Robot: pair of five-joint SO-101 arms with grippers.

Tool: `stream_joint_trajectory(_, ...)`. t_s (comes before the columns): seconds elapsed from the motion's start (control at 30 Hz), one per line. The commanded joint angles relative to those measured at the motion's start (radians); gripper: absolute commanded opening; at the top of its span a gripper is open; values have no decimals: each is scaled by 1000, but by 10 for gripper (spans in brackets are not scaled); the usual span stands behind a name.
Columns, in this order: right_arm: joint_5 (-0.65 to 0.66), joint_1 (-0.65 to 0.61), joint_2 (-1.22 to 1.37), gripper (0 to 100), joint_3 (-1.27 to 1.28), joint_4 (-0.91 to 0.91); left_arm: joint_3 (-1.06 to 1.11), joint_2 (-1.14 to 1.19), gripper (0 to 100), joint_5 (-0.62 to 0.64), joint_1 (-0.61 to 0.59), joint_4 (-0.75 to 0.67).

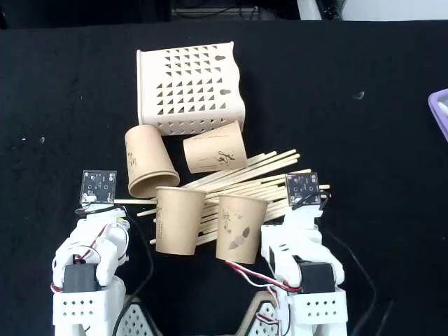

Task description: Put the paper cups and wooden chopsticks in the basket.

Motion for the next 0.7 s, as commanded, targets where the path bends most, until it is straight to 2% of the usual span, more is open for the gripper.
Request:
stream_joint_trajectory(0.0, 6, 17, -91, 15, -4, -118, -39, -9, 33, -104, -65, -11)
stream_joint_trajectory(0.13, 6, 18, -91, 15, -4, -318, -263, -9, 33, -261, -257, -35)
stream_joint_trajectory(0.27, 14, 18, -91, 15, -4, -539, -432, -9, 34, -262, -424, -149)
stream_joint_trajectory(0.37, 143, 18, -91, 16, -4, -687, -489, -9, 34, -261, -499, -262)
stream_joint_trajectory(0.47, 311, 18, -91, 16, -5, -848, -493, -8, 34, -258, -473, -362)
stream_joint_trajectory(0.53, 336, 20, -90, 16, -33, -911, -481, 3, 44, -218, -410, -411)
stream_joint_trajectory(0.6, 336, 21, -88, 16, -120, -867, -478, 41, 98, -163, -331, -428)
stream_joint_trajectory(0.67, 336, 40, -85, 16, -263, -749, -476, 109, 163, -97, -246, -423)
